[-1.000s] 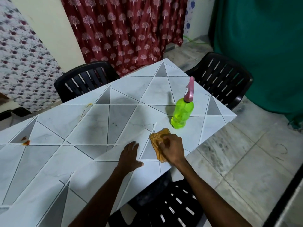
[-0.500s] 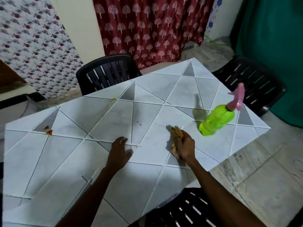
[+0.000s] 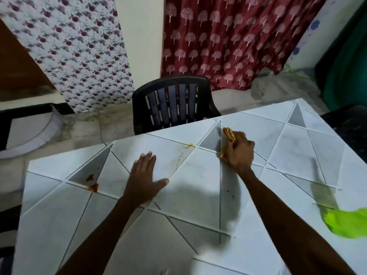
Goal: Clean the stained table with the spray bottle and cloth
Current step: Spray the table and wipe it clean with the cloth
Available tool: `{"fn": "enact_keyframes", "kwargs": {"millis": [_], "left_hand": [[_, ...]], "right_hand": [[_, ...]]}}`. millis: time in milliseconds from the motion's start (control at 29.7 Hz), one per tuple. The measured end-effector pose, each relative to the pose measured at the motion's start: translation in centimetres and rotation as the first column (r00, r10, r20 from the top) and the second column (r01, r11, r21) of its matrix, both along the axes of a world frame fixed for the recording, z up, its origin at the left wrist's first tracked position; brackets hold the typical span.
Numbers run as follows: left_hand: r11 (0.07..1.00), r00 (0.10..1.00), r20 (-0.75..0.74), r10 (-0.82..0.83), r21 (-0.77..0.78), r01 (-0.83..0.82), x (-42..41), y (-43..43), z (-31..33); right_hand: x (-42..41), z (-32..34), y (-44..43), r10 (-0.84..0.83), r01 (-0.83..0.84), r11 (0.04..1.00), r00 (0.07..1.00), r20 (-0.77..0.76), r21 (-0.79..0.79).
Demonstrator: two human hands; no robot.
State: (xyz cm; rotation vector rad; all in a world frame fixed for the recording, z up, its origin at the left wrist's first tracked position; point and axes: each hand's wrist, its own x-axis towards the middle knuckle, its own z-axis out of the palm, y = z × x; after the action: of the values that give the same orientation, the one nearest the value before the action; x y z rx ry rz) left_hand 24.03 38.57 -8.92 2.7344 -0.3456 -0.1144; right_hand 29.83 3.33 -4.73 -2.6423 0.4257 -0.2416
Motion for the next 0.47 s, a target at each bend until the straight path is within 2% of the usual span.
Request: {"fn": "enact_keyframes", "kwargs": {"millis": [67, 169, 236, 303, 371, 438, 472], "left_hand": [[0.999, 0.998, 0.044, -0.034, -0.006, 0.034, 0.4, 0.8, -1.0], [1.000, 0.996, 0.084, -0.027, -0.010, 0.028, 0.5, 1.0, -2.2], [0.999, 0.995, 0.097, -0.010, -0.046, 0.015, 0.5, 0.9, -2.4], [0.991, 0.995, 0.102, 0.004, -0.131, 0.010, 0.5, 1.0, -2.5], [0.950, 0.995, 0.090, 0.049, -0.311, -0.019, 0.7, 1.4, -2.2], [0.867, 0.989, 0.057, 0.139, -0.490, -0.094, 0.8, 2.1, -1.6], [0.841, 0.985, 0.041, 0.169, -0.527, -0.122, 0.7, 2.6, -1.3]], "right_hand": [[2.9, -2.8, -0.9, 0.029, -0.049, 0.983, 0.993, -0.112, -0.178], [7.8, -4.4, 1.7, 0.032, -0.077, 0.965, 0.983, -0.180, -0.251], [10.0, -4.0, 5.5, 0.131, -0.177, 0.949, 0.974, -0.187, -0.259], [10.0, -3.2, 10.5, 0.304, -0.335, 0.927, 0.934, -0.188, -0.167], [6.6, -2.2, 14.7, 0.522, -0.547, 0.826, 0.833, -0.181, -0.136], [1.1, -1.0, 16.8, 0.744, -0.741, 0.638, 0.663, -0.081, -0.206], [-2.0, -0.7, 16.7, 0.812, -0.791, 0.558, 0.583, -0.032, -0.250]]}}
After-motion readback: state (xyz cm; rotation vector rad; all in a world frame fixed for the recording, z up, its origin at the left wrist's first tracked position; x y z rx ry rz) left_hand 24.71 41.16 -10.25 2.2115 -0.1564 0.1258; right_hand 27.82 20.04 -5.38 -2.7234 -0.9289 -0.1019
